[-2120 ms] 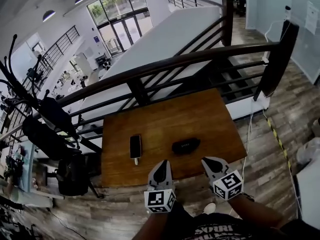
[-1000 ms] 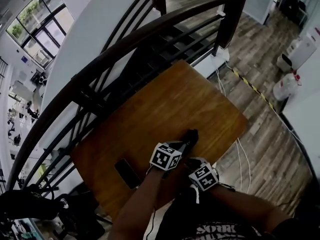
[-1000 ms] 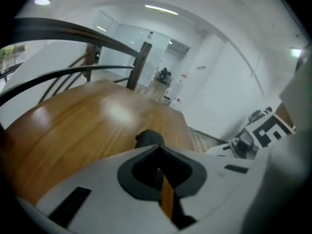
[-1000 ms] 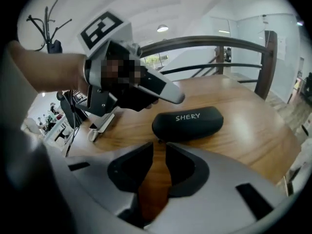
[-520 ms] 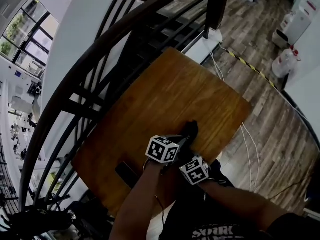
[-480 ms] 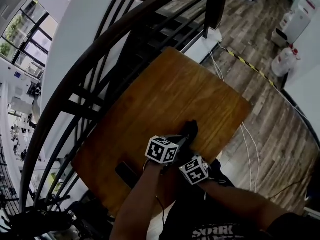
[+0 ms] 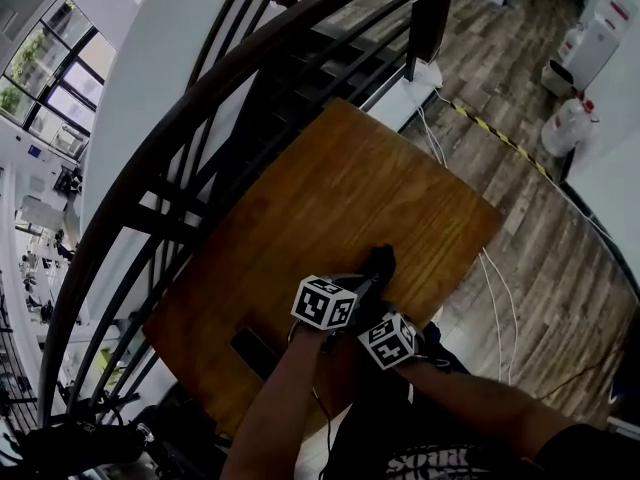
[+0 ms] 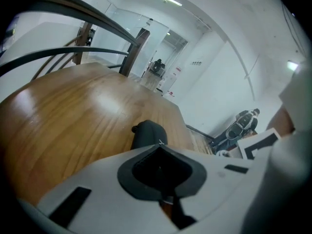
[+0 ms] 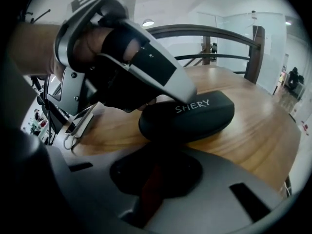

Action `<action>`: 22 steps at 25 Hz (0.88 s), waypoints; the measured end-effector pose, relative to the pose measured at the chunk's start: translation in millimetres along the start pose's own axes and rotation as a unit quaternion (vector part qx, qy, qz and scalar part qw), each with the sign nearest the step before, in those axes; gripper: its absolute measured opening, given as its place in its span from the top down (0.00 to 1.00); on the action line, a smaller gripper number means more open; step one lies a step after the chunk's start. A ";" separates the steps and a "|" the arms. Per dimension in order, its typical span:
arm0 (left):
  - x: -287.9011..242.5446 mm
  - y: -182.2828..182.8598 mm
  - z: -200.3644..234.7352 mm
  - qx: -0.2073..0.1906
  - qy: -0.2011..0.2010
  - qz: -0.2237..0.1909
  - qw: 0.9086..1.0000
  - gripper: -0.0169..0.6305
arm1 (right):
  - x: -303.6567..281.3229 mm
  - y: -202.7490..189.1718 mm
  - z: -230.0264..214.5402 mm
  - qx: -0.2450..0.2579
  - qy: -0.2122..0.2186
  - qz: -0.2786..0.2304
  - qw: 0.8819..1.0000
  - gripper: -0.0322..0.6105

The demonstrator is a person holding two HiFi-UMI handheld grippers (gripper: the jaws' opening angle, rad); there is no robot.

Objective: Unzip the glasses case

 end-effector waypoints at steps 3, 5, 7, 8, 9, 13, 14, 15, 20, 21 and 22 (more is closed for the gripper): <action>-3.2 -1.0 -1.3 -0.004 0.009 -0.003 1.000 0.97 | 1.9 -3.3 -6.6 0.027 0.001 0.006 1.000 0.92; -3.6 0.7 -1.6 -0.004 0.011 -0.005 1.000 0.97 | 4.6 -3.6 -15.8 0.047 -0.010 0.002 0.999 0.93; -0.8 -0.5 -3.0 -0.005 0.012 -0.006 1.000 0.97 | 8.3 -3.5 -22.8 0.063 -0.017 0.003 0.998 0.93; 1.1 -2.9 -3.9 -0.004 0.012 -0.006 1.000 0.97 | 10.3 -4.0 -24.3 0.074 -0.019 0.005 0.997 0.93; 2.7 -5.0 -4.0 -0.001 0.010 -0.006 1.000 0.97 | 11.9 -4.0 -25.9 0.087 -0.021 0.007 0.996 0.93; 5.1 -4.5 0.8 0.020 -0.003 -0.005 1.000 0.97 | 13.7 0.2 -45.2 0.131 -0.025 0.010 0.991 0.93; 4.9 -4.7 1.0 0.024 -0.005 -0.003 1.000 0.97 | 14.1 0.4 -49.5 0.141 -0.022 0.012 0.990 0.93; 4.9 -5.0 0.9 0.027 -0.007 -0.002 1.000 0.97 | 14.8 0.7 -53.4 0.155 -0.020 0.013 0.988 0.93; 7.4 -7.8 2.7 0.045 -0.014 -0.007 0.999 0.97 | 15.1 6.9 -78.1 0.233 -0.029 0.015 0.972 0.93; 8.2 -8.6 3.2 0.048 -0.016 -0.008 0.999 0.97 | 14.9 9.0 -82.7 0.249 -0.030 0.016 0.968 0.93; 8.9 -8.8 3.8 0.050 -0.017 -0.009 0.999 0.97 | 14.8 11.3 -87.0 0.266 -0.031 0.016 0.963 0.93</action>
Point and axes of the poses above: the fingertips, and each gripper's own axes: x backward along the fingers, z to its left, y out of its top, the point moved 3 cm from there along x, backward along the fingers, and after that the axes turned 11 degrees about z, right-handed, at the moved point
